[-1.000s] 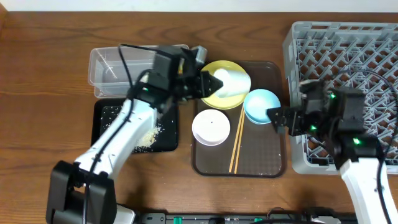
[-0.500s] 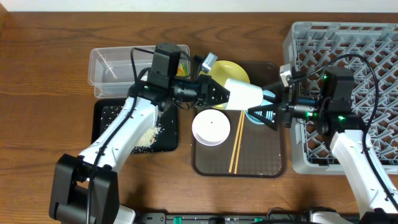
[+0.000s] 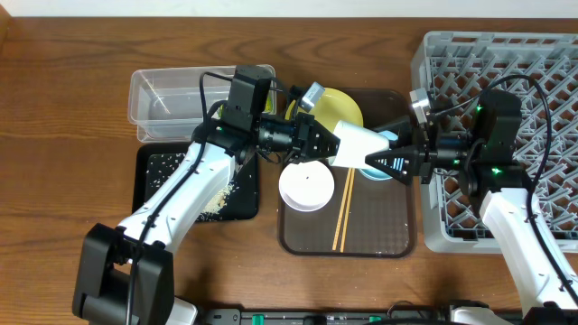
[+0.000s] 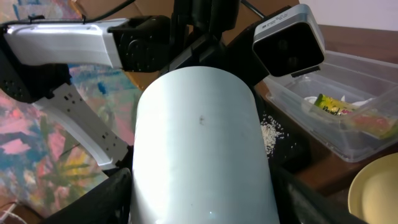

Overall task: Sort waste into correct bins and load items into the dishwasher rack
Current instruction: 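Hand the white cup from the left gripper to the right gripper, then place the white cup upside down in the dish rack with right gripper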

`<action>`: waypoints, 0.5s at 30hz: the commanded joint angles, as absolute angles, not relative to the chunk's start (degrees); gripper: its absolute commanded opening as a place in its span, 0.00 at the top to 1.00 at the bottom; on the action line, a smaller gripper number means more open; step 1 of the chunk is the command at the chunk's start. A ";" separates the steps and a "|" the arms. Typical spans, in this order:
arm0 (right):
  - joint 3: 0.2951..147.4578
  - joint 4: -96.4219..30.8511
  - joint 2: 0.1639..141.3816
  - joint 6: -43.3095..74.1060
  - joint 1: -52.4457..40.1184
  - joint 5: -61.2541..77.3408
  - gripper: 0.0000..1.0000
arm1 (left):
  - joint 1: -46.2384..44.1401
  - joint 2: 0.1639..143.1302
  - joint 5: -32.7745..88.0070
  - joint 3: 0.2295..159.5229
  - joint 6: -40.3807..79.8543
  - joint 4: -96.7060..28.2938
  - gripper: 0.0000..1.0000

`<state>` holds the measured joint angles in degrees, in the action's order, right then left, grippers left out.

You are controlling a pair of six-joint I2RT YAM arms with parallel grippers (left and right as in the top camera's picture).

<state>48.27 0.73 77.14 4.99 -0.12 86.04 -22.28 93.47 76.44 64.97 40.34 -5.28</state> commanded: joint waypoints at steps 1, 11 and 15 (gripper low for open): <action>48.97 0.64 77.14 5.54 -0.08 89.34 0.36 | -22.11 93.82 76.01 65.06 40.86 -5.02 0.94; 48.97 0.12 77.17 5.54 -0.08 85.58 0.43 | -22.09 93.82 71.61 65.01 35.70 -5.26 0.53; 48.97 -4.10 77.17 5.54 -0.08 74.02 0.45 | -21.76 93.82 53.17 64.99 26.39 -15.05 0.44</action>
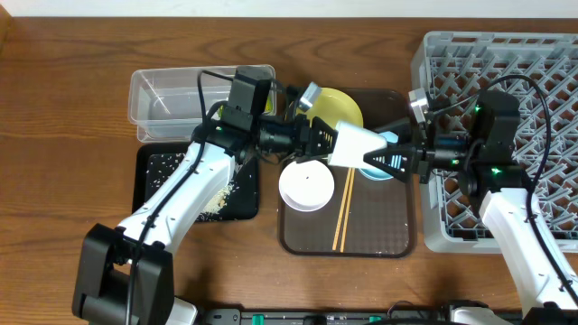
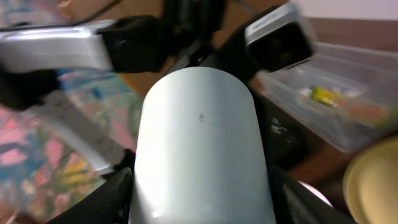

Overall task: Sort waste into correct bins and load items into the dishwasher rack
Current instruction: 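Place the white cup upside down in the dish rack with right gripper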

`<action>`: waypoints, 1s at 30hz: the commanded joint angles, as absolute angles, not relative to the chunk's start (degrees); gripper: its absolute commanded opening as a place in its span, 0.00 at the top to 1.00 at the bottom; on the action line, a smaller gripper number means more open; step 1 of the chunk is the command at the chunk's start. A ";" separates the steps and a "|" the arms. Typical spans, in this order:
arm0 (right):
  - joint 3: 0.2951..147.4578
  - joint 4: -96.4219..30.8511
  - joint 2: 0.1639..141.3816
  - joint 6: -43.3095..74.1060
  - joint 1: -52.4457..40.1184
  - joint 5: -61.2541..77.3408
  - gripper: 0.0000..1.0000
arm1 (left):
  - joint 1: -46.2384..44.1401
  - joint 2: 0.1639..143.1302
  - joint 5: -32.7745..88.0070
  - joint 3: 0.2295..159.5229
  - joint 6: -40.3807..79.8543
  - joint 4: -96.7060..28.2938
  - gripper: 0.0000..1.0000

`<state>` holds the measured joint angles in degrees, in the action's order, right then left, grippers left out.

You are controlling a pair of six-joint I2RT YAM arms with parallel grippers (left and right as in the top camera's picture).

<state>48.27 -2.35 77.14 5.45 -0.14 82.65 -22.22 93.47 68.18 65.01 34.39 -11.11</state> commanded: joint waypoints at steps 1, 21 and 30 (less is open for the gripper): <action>48.97 -5.63 77.17 5.54 -0.08 70.06 0.44 | -21.63 93.82 48.23 64.99 25.08 -17.58 0.43; 70.19 -47.27 75.26 4.29 4.38 9.54 0.99 | -6.24 74.24 16.84 65.17 15.03 -45.36 0.32; 73.65 -57.76 75.79 10.94 14.37 -7.84 0.99 | -4.99 73.30 16.84 65.14 15.05 -46.00 0.32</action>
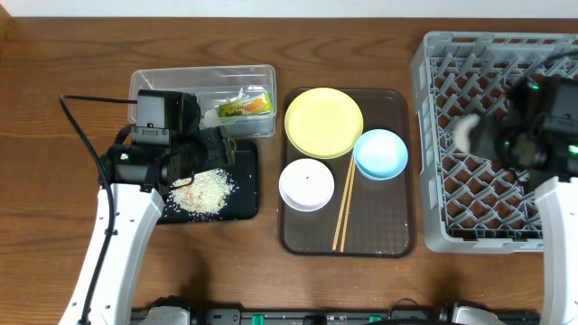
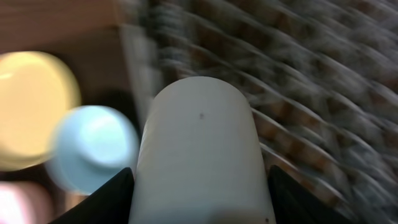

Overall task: Sort waste into correct bins and load items into the dishwasher rack
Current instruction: 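Place the white cup upside down in the dish rack with right gripper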

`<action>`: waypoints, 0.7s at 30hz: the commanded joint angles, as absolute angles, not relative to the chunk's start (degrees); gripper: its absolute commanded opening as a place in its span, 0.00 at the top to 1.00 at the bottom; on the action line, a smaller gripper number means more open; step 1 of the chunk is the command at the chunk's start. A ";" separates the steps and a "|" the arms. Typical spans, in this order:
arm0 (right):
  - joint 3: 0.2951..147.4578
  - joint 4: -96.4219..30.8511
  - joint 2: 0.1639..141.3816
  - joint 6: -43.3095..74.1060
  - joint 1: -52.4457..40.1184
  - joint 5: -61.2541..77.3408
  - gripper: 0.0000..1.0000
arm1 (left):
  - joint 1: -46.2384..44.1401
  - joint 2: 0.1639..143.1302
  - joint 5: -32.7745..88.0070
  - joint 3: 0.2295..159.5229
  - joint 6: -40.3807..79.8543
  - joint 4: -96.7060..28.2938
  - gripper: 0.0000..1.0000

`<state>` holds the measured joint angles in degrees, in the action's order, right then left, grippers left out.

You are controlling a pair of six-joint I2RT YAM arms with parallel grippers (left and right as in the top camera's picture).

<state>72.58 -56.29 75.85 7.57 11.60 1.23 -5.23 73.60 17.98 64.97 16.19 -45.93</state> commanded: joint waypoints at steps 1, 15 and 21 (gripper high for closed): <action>73.65 -58.39 76.05 10.94 15.25 -8.27 0.99 | -4.99 73.30 16.84 65.14 15.05 -45.98 0.32; 71.88 -63.70 85.71 12.21 23.22 -9.23 0.99 | -4.99 73.30 16.84 65.10 15.05 -46.00 0.32; 71.85 -63.66 91.18 12.21 23.29 -9.06 0.87 | -4.99 73.30 16.84 65.10 15.05 -46.00 0.32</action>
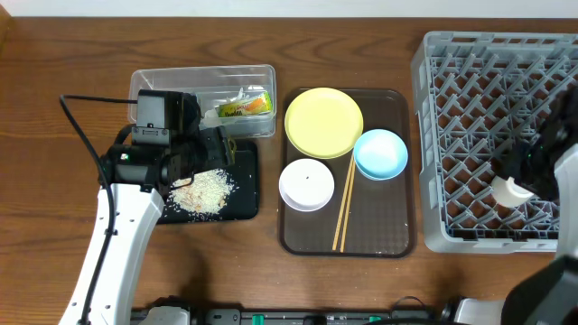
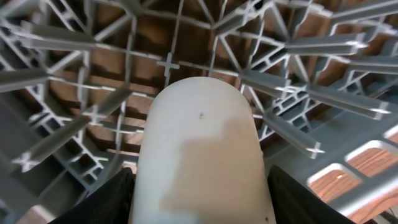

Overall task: Sort waste into correct bins and load items into the dishwasher rack
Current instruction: 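Place the white cup upside down in the dish rack with right gripper, then grasp the light-blue bowl with the right gripper and lift it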

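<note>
A white cup (image 1: 513, 189) is held in my right gripper (image 1: 524, 181) low over the front right part of the grey dishwasher rack (image 1: 470, 63). In the right wrist view the cup (image 2: 199, 149) fills the middle, its closed end pointing at the rack grid (image 2: 74, 93), with my right gripper (image 2: 202, 208) shut on it. My left gripper (image 1: 215, 147) hovers at the black tray's (image 1: 153, 212) back edge; its fingers are dark against the tray and hard to read.
A brown tray (image 1: 397, 244) holds a yellow plate (image 1: 323, 122), a blue bowl (image 1: 380, 153), a white bowl (image 1: 306, 184) and chopsticks (image 1: 342, 217). Rice (image 1: 200, 191) lies on the black tray. A clear bin (image 1: 153, 90) holds wrappers (image 1: 242, 106).
My right gripper has moved with the cup from over the rack's left middle to low at its front right part. The left arm has not moved.
Both grippers met at the white cup above the brown tray, the left holding it and the right's fingers around it. Then the left arm was back by the black tray while the right carried the cup over the rack. Now the cup sits low at the grid.
</note>
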`<action>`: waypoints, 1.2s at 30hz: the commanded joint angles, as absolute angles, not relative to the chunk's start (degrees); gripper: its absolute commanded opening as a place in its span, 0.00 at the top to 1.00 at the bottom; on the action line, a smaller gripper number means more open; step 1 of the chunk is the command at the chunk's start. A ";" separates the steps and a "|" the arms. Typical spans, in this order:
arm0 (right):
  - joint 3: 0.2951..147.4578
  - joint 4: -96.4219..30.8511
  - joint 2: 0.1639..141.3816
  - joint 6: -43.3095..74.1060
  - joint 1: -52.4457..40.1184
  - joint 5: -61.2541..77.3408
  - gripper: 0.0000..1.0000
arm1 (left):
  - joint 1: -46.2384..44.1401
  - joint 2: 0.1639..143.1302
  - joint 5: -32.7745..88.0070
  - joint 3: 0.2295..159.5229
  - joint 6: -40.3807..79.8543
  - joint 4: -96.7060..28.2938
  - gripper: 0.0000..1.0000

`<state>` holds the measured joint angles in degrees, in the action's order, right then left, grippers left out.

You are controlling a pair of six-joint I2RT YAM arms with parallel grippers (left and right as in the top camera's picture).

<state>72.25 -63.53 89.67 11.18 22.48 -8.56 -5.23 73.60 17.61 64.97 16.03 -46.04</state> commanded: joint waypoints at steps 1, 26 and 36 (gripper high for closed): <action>71.85 -63.57 91.88 12.21 23.29 -8.95 0.78 | -4.99 73.30 16.84 65.10 15.05 -46.00 0.32; 76.03 -49.54 84.97 0.10 0.32 15.11 0.21 | -4.99 73.82 5.32 64.18 20.71 -50.15 0.32; 76.03 -45.39 99.74 4.67 -11.92 -1.21 0.23 | -4.99 73.84 5.32 64.18 20.69 -50.13 0.32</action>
<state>75.70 -45.58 96.18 2.00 -10.55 6.35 -5.23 73.63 6.46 64.95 19.92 -49.93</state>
